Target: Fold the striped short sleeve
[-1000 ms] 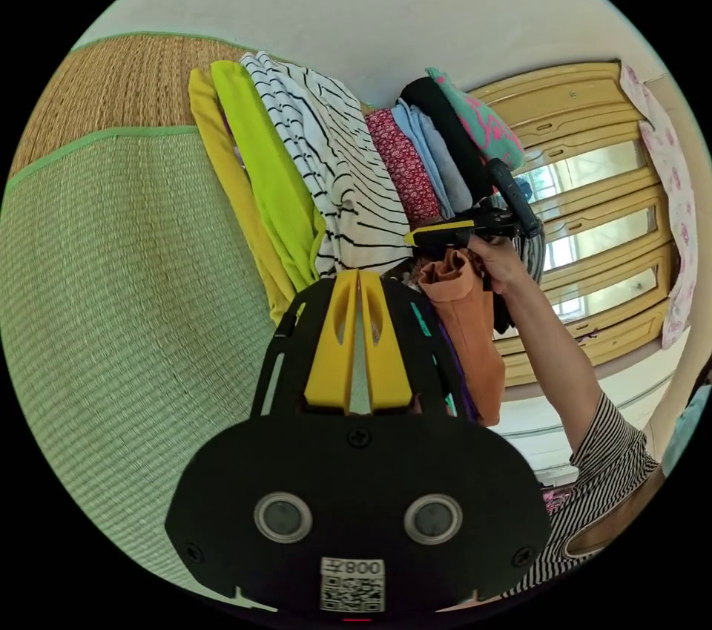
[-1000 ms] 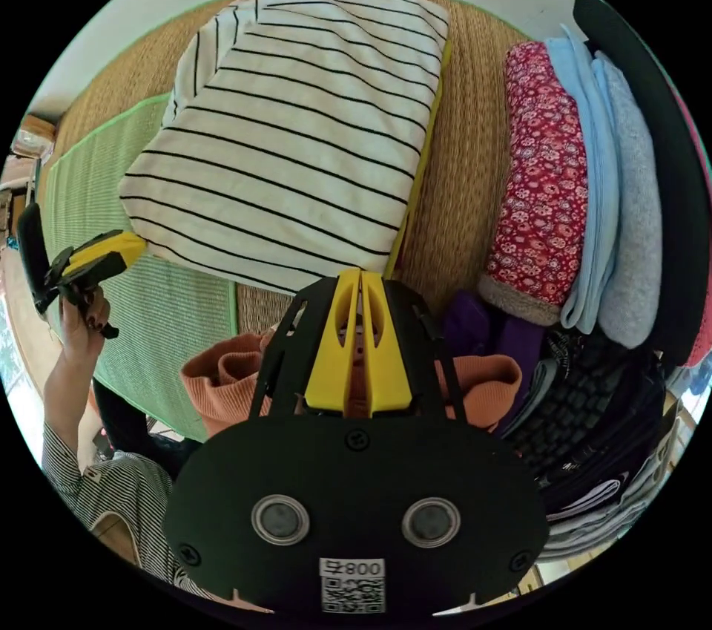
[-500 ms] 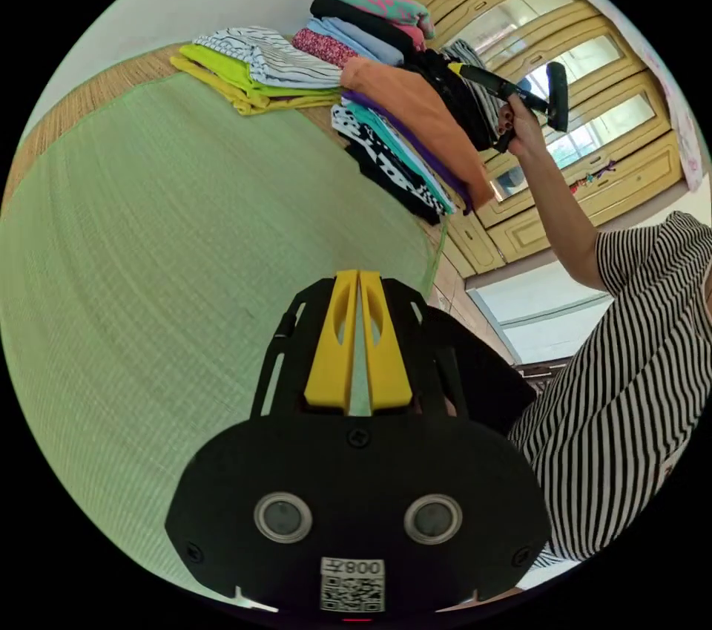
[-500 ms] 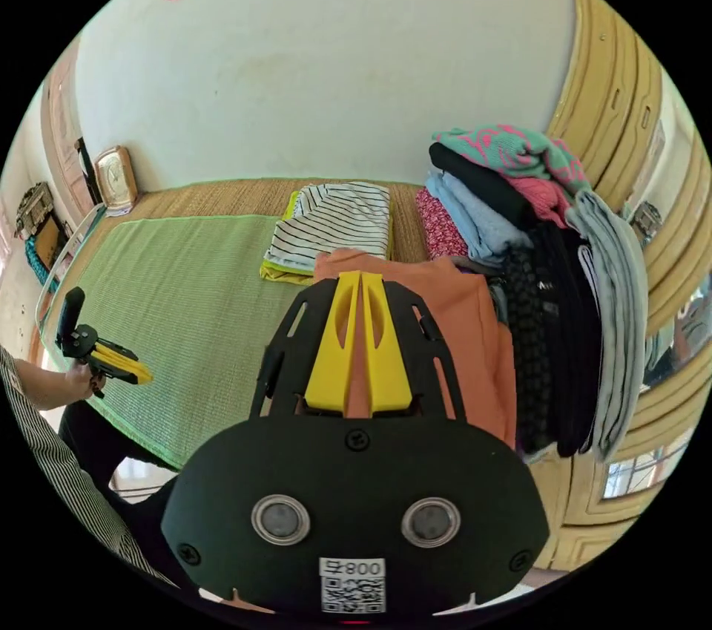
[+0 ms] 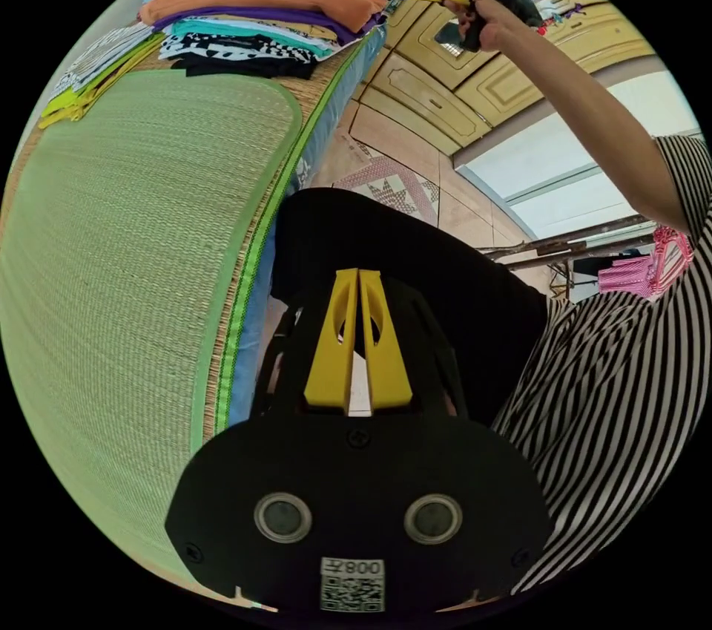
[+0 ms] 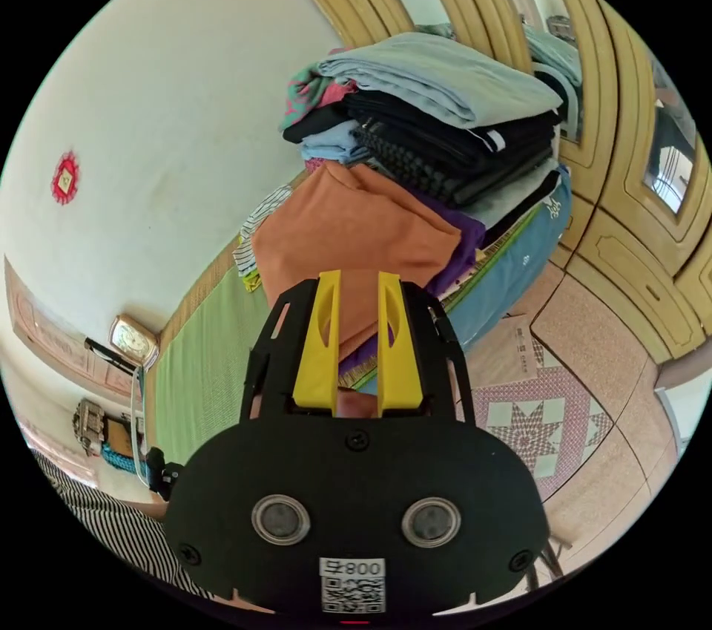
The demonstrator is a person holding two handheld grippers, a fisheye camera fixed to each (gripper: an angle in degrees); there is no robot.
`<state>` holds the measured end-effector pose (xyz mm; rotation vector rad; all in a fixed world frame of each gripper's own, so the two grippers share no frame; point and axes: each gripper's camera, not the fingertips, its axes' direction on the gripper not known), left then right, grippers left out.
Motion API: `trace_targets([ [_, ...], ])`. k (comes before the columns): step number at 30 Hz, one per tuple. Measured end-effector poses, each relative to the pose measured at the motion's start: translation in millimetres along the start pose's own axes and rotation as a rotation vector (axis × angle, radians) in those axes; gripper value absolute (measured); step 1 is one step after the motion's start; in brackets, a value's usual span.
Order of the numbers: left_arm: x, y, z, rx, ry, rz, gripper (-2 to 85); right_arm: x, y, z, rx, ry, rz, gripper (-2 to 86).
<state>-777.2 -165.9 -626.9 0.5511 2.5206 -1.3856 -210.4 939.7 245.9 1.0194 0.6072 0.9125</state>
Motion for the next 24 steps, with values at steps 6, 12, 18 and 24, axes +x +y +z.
trace_targets([
  [6, -7, 15, 6, 0.055, 0.070, -0.099, 0.1, 97, -17, 15, 0.028, -0.025, 0.164, 9.4],
  [12, -22, 23, 1, 0.034, 0.130, -0.128, 0.1, 137, -42, 47, -0.004, -0.011, 0.181, 9.3],
  [18, -31, 33, -11, 0.028, 0.125, -0.151, 0.0, 168, -53, 72, -0.037, -0.040, 0.210, 6.9],
  [24, -46, 50, -40, 0.124, 0.174, -0.194, 0.1, 171, -45, 39, 0.081, -0.147, 0.141, 3.1],
])
